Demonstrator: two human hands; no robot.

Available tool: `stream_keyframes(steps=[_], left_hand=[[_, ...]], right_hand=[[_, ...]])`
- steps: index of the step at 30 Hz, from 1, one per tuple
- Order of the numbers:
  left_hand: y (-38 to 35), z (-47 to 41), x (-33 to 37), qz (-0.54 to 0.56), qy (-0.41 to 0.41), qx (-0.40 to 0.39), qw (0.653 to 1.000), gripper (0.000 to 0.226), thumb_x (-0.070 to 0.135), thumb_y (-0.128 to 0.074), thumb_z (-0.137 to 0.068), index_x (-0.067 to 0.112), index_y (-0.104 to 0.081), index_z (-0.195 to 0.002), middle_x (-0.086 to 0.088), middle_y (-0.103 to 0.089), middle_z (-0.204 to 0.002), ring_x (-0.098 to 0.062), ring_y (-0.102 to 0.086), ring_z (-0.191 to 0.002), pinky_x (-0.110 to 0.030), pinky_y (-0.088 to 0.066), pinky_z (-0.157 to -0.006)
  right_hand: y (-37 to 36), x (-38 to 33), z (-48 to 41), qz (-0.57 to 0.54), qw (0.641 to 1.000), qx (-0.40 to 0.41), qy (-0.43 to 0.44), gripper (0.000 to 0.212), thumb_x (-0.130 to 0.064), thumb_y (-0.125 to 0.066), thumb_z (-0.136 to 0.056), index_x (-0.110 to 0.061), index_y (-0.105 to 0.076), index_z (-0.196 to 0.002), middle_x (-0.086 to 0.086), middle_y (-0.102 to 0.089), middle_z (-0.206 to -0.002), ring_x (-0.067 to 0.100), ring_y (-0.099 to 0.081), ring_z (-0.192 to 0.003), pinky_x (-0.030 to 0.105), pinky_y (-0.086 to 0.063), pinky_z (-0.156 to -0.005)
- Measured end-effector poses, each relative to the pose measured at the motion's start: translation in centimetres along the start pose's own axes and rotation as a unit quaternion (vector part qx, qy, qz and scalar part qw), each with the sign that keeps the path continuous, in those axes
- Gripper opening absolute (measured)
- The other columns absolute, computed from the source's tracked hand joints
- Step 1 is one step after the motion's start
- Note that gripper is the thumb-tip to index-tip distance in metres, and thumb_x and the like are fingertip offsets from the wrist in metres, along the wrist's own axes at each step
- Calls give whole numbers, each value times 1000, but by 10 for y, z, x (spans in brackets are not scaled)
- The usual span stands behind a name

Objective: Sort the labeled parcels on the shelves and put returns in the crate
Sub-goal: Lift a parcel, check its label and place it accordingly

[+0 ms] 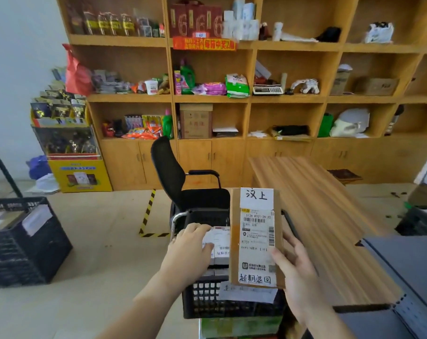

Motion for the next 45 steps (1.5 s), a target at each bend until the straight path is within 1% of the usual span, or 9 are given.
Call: stream_keyframes(steps=[5,17,24,30,33,35,39,41,45], left_hand=[[-26,-72,-11,20,54,-18,998,49,40,-51,-103,39,-38,-150,14,-38,-155,-14,-37,-142,-44,-37,-118],[-108,-139,-96,94,165,-97,977,47,32,-54,-102,27,-46,-149,3,-50,-146,-16,-47,-132,-31,-39,-109],[-127,-163,-131,133,171,-36,976,55,27,-63,-99,32,-40,-149,8,-45,-141,-14,-43,-131,-30,-38,-108],[-164,-197,-154,-11,62,-236,970,50,29,-53,-105,33,-39,-153,2,-35,-159,-28,-29,-145,-46,-31,-119],[-186,-206,-159,-52,36,-324,944,27,25,-53,-103,28,-58,-129,-2,-58,-124,-28,-54,-117,-48,-48,-101],[-195,-209,-158,-63,36,-354,932,20,17,-53,-102,22,-61,-120,-4,-56,-112,-25,-57,-97,-47,-53,-88],[-214,-211,-157,-77,42,-375,923,29,6,-53,-99,19,-59,-124,-6,-56,-116,-27,-60,-100,-44,-54,-89],[-223,-211,-160,-79,59,-375,922,33,1,-51,-96,19,-60,-123,-7,-57,-115,-26,-59,-96,-42,-54,-84],[-233,-211,-162,-80,87,-372,921,40,-4,-45,-96,18,-60,-127,-9,-58,-117,-24,-56,-92,-36,-48,-74]], right_hand=[[1,11,-105,19,998,-23,-59,39,-8,-60,-101,-32,-56,-131,5,-79,-108,26,-76,-99,52,-61,-83],[-12,106,-252,271,935,-133,-188,41,-8,-63,-99,-33,-54,-130,-7,-72,-119,13,-73,-101,47,-63,-84],[-50,139,-305,473,814,-276,-194,46,-17,-64,-100,-30,-50,-142,-15,-57,-127,2,-64,-98,23,-58,-71],[-75,175,-324,575,711,-361,-185,44,-21,-66,-98,-30,-54,-139,-8,-61,-133,15,-64,-109,41,-54,-98],[-80,194,-324,603,677,-378,-185,41,-19,-63,-98,-32,-56,-137,-7,-63,-122,13,-64,-98,38,-56,-88],[-80,208,-320,621,659,-383,-183,43,-12,-57,-97,-34,-57,-134,-8,-61,-110,13,-62,-90,34,-56,-76],[-76,228,-310,627,662,-371,-177,48,-6,-53,-96,-33,-55,-136,-3,-61,-117,16,-59,-93,32,-48,-73],[-72,235,-305,624,676,-362,-151,48,-6,-55,-95,-31,-56,-136,0,-60,-126,21,-59,-107,38,-53,-88],[-62,249,-291,639,686,-343,-58,50,-7,-57,-95,-18,-56,-143,4,-52,-137,24,-44,-130,39,-41,-110]])
Point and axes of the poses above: each hand's wrist, its own z-axis away from the middle knuckle, its own y-axis out of the back of the hand, x = y × z, the point moved 1 cm from there along -z, towards the middle knuckle
